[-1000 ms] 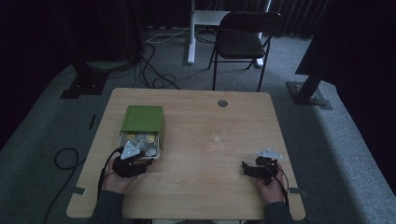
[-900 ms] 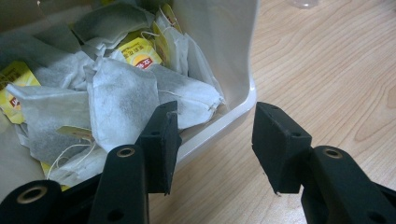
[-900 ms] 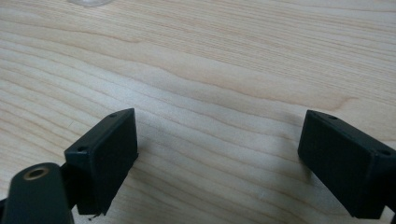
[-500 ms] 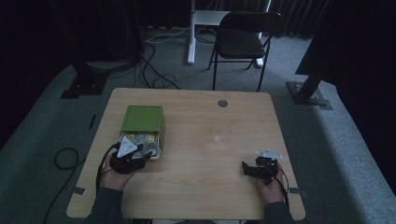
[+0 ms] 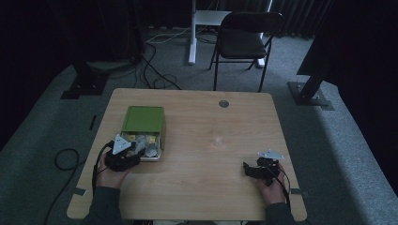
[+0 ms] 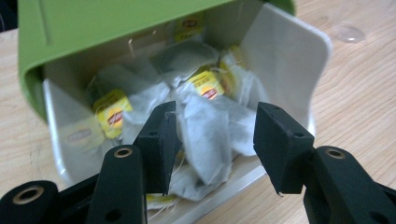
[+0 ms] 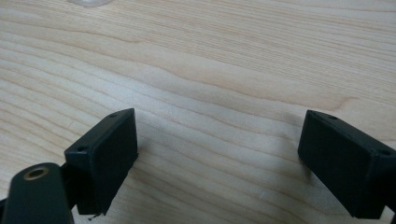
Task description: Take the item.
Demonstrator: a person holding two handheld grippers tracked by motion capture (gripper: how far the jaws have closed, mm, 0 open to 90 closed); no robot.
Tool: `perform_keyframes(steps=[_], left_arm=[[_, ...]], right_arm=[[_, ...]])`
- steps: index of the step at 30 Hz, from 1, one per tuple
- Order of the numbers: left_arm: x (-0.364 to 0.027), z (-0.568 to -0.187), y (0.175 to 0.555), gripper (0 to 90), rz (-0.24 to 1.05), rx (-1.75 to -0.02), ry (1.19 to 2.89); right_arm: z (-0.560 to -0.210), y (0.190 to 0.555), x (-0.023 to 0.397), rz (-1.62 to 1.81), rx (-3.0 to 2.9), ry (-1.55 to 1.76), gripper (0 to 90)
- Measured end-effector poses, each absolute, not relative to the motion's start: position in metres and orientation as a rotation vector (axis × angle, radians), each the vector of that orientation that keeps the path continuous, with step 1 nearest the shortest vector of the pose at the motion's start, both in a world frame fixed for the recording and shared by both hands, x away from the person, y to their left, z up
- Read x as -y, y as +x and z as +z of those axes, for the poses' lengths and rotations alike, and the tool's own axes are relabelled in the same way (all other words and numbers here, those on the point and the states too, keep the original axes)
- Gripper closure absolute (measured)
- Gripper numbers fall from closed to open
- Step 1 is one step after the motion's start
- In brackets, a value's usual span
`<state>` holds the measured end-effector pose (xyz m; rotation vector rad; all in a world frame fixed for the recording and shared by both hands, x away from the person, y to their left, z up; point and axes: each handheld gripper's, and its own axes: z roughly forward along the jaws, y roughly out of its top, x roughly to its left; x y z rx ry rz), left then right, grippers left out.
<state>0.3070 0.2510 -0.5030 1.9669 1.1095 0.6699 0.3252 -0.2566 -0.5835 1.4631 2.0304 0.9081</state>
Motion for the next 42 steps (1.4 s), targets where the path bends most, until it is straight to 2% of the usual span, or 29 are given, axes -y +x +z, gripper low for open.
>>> perform_keyframes(steps=[15, 20, 32, 42], left_arm=[[-0.256, -0.514, 0.311, 54.4, 0.635, -1.172, 1.983], [-0.253, -0.515, 0.312, 59.6, 0.632, -1.176, 2.004], [-0.250, -0.510, 0.308, 87.2, 0.634, -1.140, 2.014], [-0.247, -0.498, 0.304, 89.5, 0.653, -1.100, 2.010]], right_arm=[[-0.583, 0.325, 0.257, 0.909, -2.030, 1.463, 11.5], [-0.583, 0.325, 0.257, 0.909, -2.030, 1.463, 11.5], [-0.583, 0.325, 0.257, 0.909, -2.030, 1.464, 11.5], [-0.583, 0.325, 0.257, 0.908, -2.031, 1.463, 11.4]])
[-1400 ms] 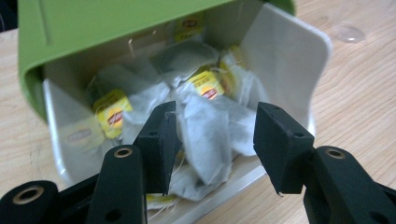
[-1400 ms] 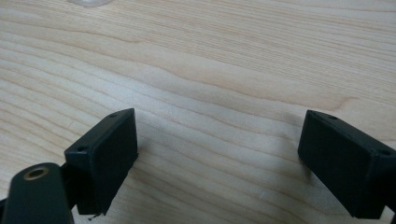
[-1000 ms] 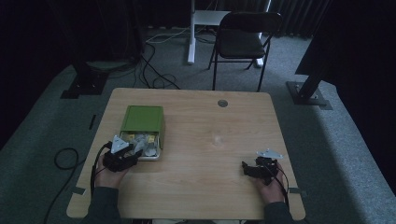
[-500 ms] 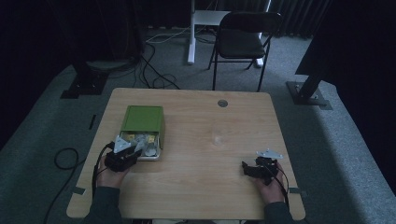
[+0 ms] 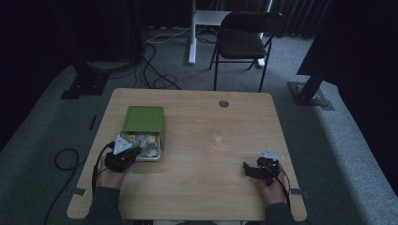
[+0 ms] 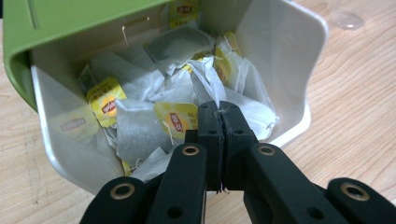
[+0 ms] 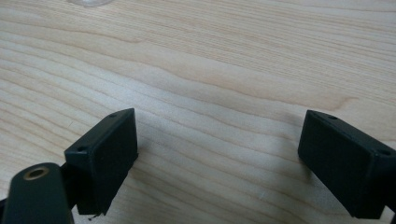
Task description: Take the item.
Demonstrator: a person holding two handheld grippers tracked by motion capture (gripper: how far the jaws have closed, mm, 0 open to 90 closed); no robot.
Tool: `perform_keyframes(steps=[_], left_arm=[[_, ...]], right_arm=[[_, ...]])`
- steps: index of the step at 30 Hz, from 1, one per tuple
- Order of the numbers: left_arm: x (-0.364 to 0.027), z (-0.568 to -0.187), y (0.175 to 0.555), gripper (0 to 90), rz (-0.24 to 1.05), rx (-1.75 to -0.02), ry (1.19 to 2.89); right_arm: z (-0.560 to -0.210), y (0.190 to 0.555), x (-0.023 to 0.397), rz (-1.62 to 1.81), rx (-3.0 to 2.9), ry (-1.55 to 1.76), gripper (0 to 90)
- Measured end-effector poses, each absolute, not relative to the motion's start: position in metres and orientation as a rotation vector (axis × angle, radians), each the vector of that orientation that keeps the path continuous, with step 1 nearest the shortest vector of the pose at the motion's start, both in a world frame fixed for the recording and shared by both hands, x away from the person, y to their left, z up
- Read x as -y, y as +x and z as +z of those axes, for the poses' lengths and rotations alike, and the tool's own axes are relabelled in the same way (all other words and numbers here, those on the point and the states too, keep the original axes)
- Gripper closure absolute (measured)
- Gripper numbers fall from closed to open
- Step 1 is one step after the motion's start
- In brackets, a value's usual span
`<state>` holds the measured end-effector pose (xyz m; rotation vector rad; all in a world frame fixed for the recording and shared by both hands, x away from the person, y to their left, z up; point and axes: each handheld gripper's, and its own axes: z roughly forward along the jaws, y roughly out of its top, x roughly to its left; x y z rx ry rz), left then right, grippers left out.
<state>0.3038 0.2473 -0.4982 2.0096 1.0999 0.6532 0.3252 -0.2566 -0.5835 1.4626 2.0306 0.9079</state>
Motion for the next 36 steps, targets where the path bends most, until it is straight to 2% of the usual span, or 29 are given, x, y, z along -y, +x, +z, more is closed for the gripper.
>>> perform_keyframes(steps=[36], left_arm=[[-0.227, -0.459, 0.285, 89.4, 0.647, -0.959, 2.016]], right_arm=[[-0.583, 0.325, 0.257, 0.908, -2.030, 1.465, 11.5]])
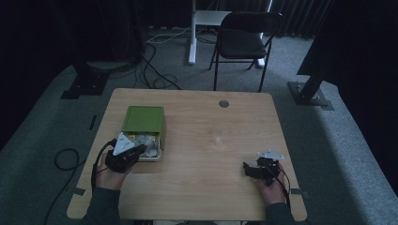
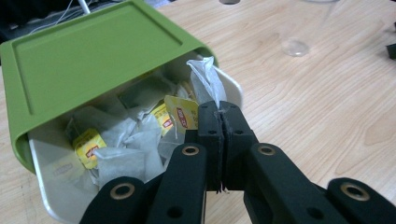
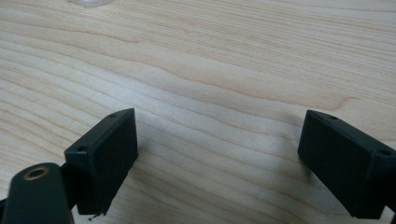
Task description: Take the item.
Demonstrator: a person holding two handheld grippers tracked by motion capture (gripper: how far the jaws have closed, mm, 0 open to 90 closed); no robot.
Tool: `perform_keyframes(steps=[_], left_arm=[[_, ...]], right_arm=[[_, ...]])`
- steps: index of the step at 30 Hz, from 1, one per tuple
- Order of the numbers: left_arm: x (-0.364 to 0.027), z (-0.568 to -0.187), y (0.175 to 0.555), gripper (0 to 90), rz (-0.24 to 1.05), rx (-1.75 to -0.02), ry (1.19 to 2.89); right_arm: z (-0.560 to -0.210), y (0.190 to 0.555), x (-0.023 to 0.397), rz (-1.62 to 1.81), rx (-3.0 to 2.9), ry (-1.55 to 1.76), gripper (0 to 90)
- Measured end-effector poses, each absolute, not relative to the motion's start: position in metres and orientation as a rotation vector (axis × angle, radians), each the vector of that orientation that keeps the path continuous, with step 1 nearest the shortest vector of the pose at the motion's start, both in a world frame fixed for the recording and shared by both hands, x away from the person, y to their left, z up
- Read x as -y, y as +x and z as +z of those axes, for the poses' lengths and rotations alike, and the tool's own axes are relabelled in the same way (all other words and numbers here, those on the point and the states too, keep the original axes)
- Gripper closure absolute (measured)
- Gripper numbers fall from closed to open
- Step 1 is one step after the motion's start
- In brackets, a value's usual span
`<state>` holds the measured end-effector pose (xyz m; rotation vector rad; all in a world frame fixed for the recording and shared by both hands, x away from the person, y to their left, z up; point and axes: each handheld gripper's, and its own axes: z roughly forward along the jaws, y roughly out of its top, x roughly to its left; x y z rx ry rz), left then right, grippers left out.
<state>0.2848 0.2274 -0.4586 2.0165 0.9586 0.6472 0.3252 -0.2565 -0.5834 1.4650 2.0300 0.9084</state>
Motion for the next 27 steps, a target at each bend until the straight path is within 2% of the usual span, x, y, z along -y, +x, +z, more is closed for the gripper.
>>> perform_keyframes(steps=[27], left_arm=[[-0.200, -0.444, 0.291, 89.4, 0.614, -0.869, 2.048]], right_arm=[[-0.583, 0.325, 0.257, 0.908, -2.030, 1.463, 11.5]])
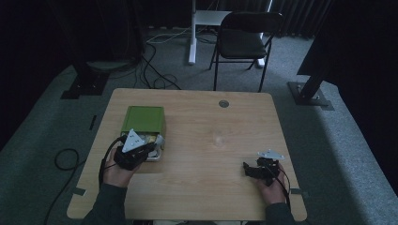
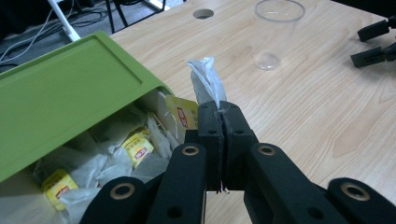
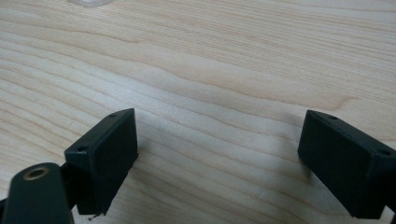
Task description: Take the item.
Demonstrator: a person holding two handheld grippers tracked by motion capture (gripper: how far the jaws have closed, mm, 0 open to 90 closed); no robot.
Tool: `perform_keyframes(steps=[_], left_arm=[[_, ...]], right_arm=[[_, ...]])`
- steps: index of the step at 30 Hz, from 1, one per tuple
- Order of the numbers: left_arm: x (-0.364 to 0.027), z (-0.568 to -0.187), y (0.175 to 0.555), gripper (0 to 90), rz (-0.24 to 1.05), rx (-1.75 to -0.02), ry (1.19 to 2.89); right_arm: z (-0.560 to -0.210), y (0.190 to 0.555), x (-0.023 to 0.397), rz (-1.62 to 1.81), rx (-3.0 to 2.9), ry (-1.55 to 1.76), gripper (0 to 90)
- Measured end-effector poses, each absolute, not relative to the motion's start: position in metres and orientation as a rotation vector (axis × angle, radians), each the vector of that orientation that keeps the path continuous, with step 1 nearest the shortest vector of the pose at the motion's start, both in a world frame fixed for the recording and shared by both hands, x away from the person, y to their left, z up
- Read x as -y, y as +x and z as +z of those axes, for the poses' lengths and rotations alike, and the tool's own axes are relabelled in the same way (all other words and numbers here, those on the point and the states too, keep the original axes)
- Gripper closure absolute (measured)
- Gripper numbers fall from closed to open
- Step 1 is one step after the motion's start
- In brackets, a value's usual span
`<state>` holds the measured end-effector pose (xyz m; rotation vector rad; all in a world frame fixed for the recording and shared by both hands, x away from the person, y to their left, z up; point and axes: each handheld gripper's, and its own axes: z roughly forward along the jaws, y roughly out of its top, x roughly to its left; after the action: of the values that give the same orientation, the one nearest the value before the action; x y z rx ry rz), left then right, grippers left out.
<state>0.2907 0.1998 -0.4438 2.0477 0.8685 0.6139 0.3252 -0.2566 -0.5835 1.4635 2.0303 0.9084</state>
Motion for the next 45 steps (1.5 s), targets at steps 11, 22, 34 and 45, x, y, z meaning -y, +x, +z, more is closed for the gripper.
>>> perform_keyframes(steps=[11, 22, 34, 45], left_arm=[[-0.186, -0.442, 0.298, 89.4, 0.602, -0.839, 2.055], [-0.174, -0.442, 0.305, 89.4, 0.577, -0.820, 2.054], [-0.157, -0.441, 0.313, 89.5, 0.556, -0.794, 2.057], [-0.147, -0.444, 0.321, 89.6, 0.535, -0.775, 2.084]], right_arm=[[-0.583, 0.325, 0.257, 0.909, -2.030, 1.464, 11.5], [-0.583, 0.325, 0.256, 0.909, -2.029, 1.465, 11.5], [-0.583, 0.325, 0.257, 0.910, -2.029, 1.463, 11.5], [-0.583, 0.325, 0.256, 0.911, -2.027, 1.467, 11.5]])
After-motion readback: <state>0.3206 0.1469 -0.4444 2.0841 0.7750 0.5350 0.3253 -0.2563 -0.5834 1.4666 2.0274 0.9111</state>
